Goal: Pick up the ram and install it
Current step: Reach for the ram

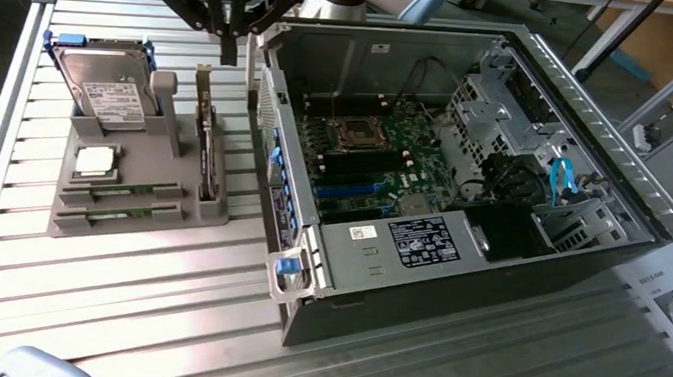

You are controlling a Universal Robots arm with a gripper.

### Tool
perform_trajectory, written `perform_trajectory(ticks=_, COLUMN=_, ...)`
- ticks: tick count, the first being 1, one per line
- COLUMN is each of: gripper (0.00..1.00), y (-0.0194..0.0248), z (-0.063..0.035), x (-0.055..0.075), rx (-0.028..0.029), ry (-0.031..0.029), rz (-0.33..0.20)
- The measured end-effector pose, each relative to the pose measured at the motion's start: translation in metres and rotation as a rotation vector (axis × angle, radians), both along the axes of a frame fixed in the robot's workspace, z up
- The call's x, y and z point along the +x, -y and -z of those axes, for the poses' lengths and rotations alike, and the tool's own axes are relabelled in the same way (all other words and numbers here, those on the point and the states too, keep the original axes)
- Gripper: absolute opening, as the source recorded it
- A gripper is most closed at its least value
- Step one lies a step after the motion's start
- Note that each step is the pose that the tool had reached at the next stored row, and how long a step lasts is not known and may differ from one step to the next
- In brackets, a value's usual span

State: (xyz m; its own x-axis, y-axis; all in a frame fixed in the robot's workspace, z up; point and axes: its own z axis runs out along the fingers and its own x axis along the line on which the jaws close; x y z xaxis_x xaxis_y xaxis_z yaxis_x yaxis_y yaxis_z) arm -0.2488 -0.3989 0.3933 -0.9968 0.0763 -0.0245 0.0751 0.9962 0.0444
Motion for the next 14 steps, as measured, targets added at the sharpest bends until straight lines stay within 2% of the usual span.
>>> perform_trajectory(ticks=14, gripper=0.10, y=0.0000, z=0.0000, x=-0.035, rx=-0.0001, ry=-0.0001, rz=0.000)
